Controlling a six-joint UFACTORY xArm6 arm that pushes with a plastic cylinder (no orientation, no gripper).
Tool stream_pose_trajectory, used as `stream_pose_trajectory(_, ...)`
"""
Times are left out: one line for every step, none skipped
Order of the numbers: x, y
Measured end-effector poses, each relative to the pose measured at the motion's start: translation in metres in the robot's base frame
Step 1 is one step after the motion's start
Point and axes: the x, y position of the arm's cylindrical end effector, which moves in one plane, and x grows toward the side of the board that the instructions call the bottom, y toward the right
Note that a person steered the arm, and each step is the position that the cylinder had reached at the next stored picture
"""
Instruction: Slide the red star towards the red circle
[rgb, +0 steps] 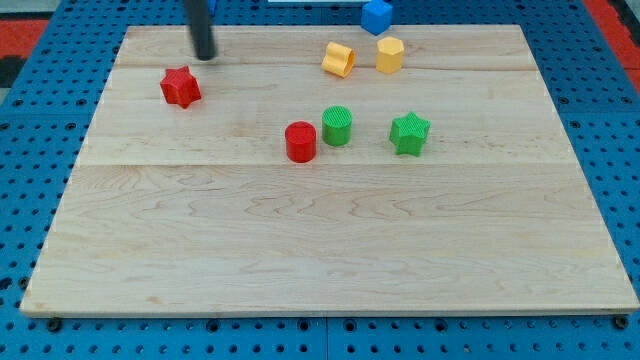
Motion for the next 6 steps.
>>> stream_pose_trajectory(0.045,0.010)
stream_pose_trajectory(0.089,0.128)
stream_pose_trajectory(0.072,0.086)
stream_pose_trajectory(0.014,0.097)
stream_pose_trajectory(-0.002,0.015)
stream_pose_trajectory(0.021,-0.005)
